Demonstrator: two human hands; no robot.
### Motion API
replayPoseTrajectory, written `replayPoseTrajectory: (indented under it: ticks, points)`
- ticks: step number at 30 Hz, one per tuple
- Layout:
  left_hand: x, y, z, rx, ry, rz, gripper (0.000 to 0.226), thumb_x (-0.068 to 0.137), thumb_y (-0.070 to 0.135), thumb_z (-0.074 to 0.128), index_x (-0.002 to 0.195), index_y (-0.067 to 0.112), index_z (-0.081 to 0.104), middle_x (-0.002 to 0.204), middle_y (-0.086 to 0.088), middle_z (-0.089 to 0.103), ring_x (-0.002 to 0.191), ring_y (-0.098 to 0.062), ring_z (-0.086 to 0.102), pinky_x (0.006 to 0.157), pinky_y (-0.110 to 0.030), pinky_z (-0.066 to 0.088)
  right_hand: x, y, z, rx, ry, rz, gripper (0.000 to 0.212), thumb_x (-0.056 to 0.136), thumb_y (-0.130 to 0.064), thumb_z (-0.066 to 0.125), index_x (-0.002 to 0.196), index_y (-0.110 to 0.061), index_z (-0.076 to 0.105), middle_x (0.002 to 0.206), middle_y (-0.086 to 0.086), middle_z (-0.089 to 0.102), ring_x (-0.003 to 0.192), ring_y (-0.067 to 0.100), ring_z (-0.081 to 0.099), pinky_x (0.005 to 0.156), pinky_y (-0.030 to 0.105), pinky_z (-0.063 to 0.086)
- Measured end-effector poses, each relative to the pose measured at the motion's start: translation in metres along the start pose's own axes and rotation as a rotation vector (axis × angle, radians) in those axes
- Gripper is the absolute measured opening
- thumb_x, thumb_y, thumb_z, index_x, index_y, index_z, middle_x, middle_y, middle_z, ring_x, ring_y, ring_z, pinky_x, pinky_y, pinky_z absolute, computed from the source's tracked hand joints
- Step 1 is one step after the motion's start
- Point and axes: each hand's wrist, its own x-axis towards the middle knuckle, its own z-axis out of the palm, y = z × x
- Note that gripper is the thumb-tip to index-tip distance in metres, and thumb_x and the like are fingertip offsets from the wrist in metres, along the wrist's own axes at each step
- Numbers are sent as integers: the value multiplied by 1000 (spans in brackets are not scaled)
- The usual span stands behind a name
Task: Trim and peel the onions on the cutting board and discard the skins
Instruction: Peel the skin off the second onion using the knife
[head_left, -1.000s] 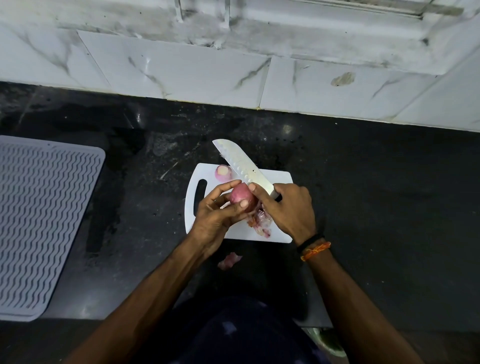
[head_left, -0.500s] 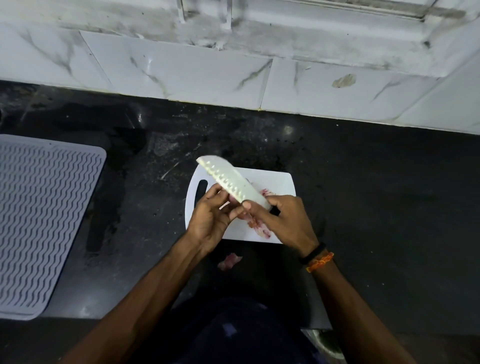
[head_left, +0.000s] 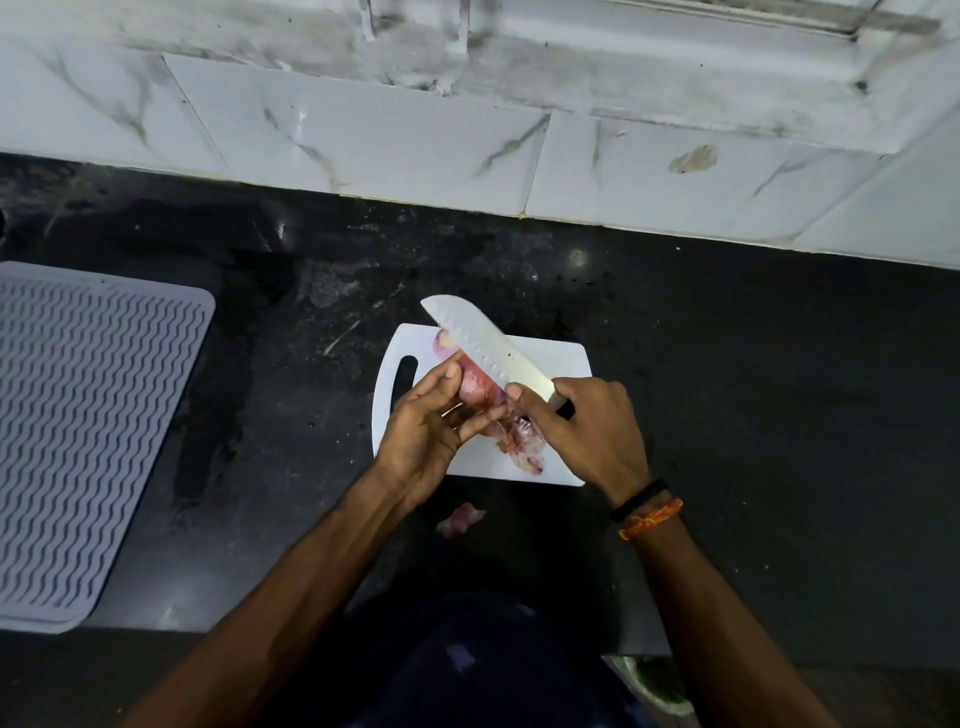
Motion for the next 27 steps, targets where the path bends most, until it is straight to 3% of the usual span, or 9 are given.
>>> replayPoseTrajectory:
  ticks: [2,7,9,12,16,24,27]
  points:
    - [0,0,0,12,20,-1,39,96,20,54,132,5,58,129,-18,64,114,-32,65,89,-43,57,-1,-4,0,-23,-22,-35,52,86,-65,53,54,-25,51,48,-6,53,46,10,51,47,11,28]
    - [-2,2,4,32,16,-5,47,92,24,57,136,8,57,132,-18,62,116,-35,64,96,-48,54,3,-1,-2,36,102,39,54,90,-57,58,53,-17,51,47,-8,48,49,11,52,48,18,31]
    - [-3,2,4,42,13,-5,45,93,25,57,135,10,58,133,-17,62,117,-34,64,94,-46,55,5,-1,-1,7,81,32,54,91,-55,59,56,-13,55,48,-7,51,46,11,50,49,21,32]
    - [-4,1,4,46,7,-10,37,98,25,53,132,14,62,129,-15,65,117,-32,64,91,-43,56,1,-3,0,-24,55,26,54,90,-54,59,56,-13,55,49,-8,52,46,9,50,49,16,27]
    - [-5,1,3,32,21,-19,32,97,27,55,124,15,66,127,-16,66,112,-31,65,90,-42,57,-5,-10,1,-34,25,-9,46,90,-55,58,56,-26,47,46,-17,41,44,4,46,49,9,32]
    - [-4,1,5,32,34,-10,30,96,33,57,119,19,70,122,-14,69,111,-30,67,92,-44,56,-2,-3,3,-35,44,20,47,90,-58,53,57,-26,45,53,-8,50,47,7,47,48,13,23]
    - [-5,1,6,66,33,-10,27,97,31,56,115,19,72,119,-12,70,106,-27,69,93,-44,55,-2,-5,7,-48,40,-4,57,87,-68,46,62,-18,56,56,-3,57,50,9,52,48,16,28]
